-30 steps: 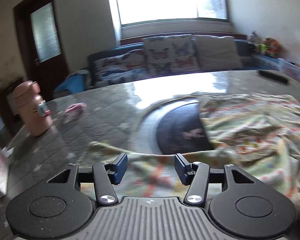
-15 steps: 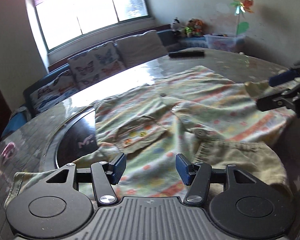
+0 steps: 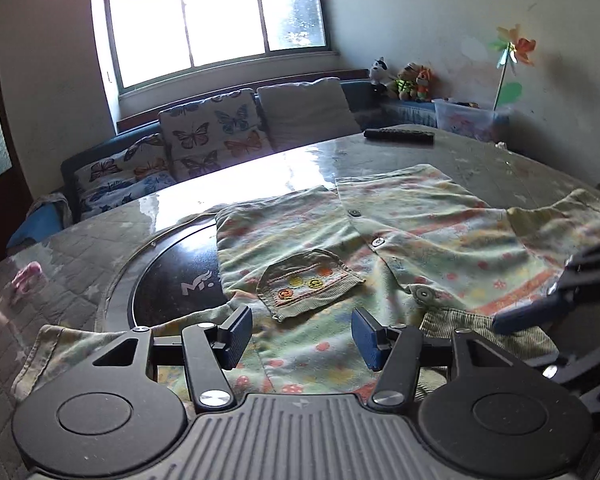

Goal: Fold clothes

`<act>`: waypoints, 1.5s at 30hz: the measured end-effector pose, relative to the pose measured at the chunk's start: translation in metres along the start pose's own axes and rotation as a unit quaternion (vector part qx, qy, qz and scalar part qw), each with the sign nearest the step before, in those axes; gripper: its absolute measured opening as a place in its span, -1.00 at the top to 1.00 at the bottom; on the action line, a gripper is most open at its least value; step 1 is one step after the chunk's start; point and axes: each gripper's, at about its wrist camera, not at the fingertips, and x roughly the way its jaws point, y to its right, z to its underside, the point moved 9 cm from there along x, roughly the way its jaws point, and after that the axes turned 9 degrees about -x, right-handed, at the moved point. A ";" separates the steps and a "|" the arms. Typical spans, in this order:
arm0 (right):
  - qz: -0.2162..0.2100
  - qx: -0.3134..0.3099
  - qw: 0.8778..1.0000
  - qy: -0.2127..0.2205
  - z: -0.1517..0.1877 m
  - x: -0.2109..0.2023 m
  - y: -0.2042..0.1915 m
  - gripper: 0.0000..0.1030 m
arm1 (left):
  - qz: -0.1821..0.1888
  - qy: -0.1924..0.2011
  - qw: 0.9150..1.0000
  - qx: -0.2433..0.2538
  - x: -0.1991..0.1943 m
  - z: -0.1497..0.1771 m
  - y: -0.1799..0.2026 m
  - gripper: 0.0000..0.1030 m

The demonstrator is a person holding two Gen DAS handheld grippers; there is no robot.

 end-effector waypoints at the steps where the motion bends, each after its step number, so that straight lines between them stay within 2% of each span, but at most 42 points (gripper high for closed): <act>1: -0.002 0.002 1.000 -0.001 0.001 0.001 -0.001 0.51 | 0.000 -0.001 1.000 -0.001 0.000 0.000 0.000 -0.13; 3: -0.001 0.009 1.000 0.001 0.003 -0.001 0.001 0.68 | 0.001 -0.004 1.000 -0.002 0.002 0.002 0.002 -0.13; 4: 0.002 0.011 1.000 0.002 0.002 -0.003 0.002 0.88 | 0.003 -0.007 1.000 -0.002 0.004 0.003 0.003 -0.13; 5: 0.005 0.014 1.000 0.004 0.002 -0.006 0.004 0.93 | 0.005 -0.010 1.000 -0.002 0.005 0.005 0.004 -0.13; 14: 0.006 0.093 0.994 0.062 -0.015 -0.049 0.042 0.94 | 0.032 -0.037 0.999 0.021 0.019 0.021 0.024 -0.13; 18: 0.002 0.100 0.992 0.072 -0.019 -0.053 0.045 0.94 | 0.039 -0.039 0.998 0.041 0.021 0.027 0.035 -0.13; 25: -0.021 0.076 0.995 0.054 -0.018 -0.039 0.028 0.93 | 0.043 -0.026 0.997 0.063 0.015 0.029 0.042 -0.13; 28: -0.032 0.064 0.996 0.046 -0.017 -0.034 0.020 0.80 | 0.047 -0.021 0.996 0.067 0.011 0.030 0.042 -0.13; 30: -0.040 0.056 0.997 0.041 -0.017 -0.031 0.015 0.80 | 0.052 -0.019 0.996 0.066 0.009 0.030 0.042 -0.15; 32: -0.046 0.059 0.996 0.057 -0.023 -0.038 0.014 0.79 | 0.057 -0.017 0.996 0.066 0.007 0.030 0.041 -0.15; 36: -0.025 0.078 0.994 0.077 -0.032 -0.041 0.031 0.77 | 0.067 -0.015 0.995 0.068 0.004 0.031 0.043 -0.15; 37: -0.002 0.075 0.995 0.070 -0.032 -0.034 0.039 0.77 | 0.069 -0.014 0.995 0.068 0.003 0.031 0.043 -0.15; 43: 0.010 0.029 0.999 0.019 -0.012 0.004 0.032 0.75 | 0.070 -0.004 0.996 0.055 -0.007 0.023 0.033 -0.15; 45: 0.014 0.008 1.000 0.009 -0.005 0.007 0.023 0.64 | 0.066 0.006 0.997 0.042 -0.013 0.014 0.026 -0.15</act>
